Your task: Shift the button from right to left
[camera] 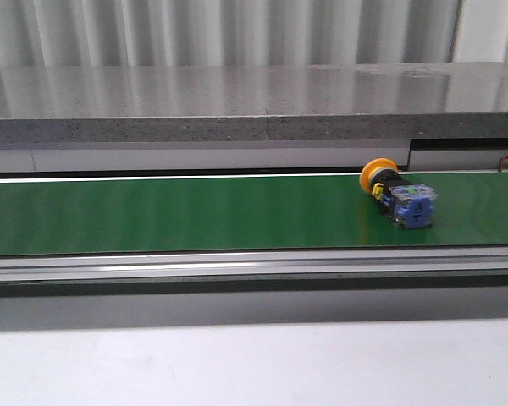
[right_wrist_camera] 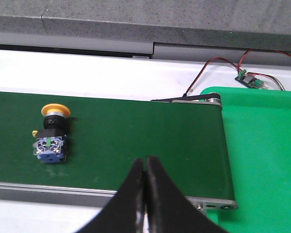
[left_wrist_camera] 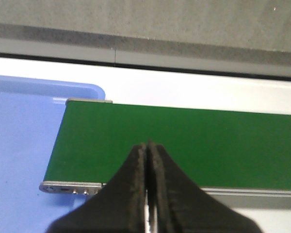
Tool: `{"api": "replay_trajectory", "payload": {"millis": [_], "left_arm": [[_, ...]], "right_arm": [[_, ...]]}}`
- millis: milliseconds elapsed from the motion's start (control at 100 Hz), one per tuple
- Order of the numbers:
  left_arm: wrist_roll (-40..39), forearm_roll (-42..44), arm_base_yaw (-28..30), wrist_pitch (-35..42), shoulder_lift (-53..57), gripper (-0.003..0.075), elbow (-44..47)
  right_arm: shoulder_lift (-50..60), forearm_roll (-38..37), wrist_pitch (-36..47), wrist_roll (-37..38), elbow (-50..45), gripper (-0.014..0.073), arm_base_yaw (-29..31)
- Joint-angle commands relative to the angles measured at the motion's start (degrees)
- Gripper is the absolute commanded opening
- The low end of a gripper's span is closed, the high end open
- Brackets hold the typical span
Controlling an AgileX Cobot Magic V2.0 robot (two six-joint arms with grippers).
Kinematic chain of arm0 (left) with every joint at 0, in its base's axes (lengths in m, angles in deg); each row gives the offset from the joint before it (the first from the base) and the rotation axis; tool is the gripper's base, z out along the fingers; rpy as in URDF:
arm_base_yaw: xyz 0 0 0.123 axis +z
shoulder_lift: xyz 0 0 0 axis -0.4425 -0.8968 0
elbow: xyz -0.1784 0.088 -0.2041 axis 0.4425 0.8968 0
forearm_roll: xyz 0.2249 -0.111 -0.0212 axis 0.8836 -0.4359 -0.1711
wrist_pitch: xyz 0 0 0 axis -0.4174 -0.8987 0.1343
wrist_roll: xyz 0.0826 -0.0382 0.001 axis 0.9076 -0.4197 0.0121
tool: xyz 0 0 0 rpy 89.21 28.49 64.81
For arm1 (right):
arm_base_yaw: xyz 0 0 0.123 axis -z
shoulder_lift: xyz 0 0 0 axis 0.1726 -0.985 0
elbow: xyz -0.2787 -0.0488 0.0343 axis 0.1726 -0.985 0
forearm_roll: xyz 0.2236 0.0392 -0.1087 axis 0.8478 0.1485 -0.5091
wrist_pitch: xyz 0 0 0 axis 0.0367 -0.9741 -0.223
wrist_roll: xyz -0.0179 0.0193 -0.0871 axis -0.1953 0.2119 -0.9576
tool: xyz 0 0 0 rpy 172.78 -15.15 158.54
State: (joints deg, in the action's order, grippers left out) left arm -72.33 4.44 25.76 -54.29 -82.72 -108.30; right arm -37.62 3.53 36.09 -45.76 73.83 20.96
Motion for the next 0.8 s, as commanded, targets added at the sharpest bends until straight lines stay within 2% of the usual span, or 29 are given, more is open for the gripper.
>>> {"api": "replay_trajectory", "payload": {"millis": [0, 270, 530, 580, 650, 790], "left_arm": [[-0.35, -0.79, -0.54, -1.89, -5.17, -0.002, -5.56], [-0.35, -0.92, -0.54, -6.2, -13.53, -0.002, -6.91], [-0.24, -0.92, -0.54, -6.84, -15.33, -0.0002, -6.91], [0.01, -1.01, -0.54, -6.92, -15.33, 0.0039, -6.91], [0.23, -1.15, -0.54, -6.98, -15.33, 0.0143, -6.91], [0.23, -1.38, -0.54, -6.85, -15.33, 0.0465, -6.91]], "right_arm": [[0.12, 1.06, 3.67, -0.66, 1.38, -0.0068, -0.07], [0.12, 1.06, 3.67, -0.66, 1.38, -0.0068, -0.07], [0.12, 1.06, 3.67, -0.66, 1.38, -0.0068, -0.07], [0.12, 1.06, 3.67, -0.66, 1.38, -0.0068, -0.07], [0.12, 1.06, 3.61, -0.66, 1.38, -0.0068, -0.07], [0.12, 1.06, 3.61, -0.66, 1.38, -0.0068, -0.07]]}}
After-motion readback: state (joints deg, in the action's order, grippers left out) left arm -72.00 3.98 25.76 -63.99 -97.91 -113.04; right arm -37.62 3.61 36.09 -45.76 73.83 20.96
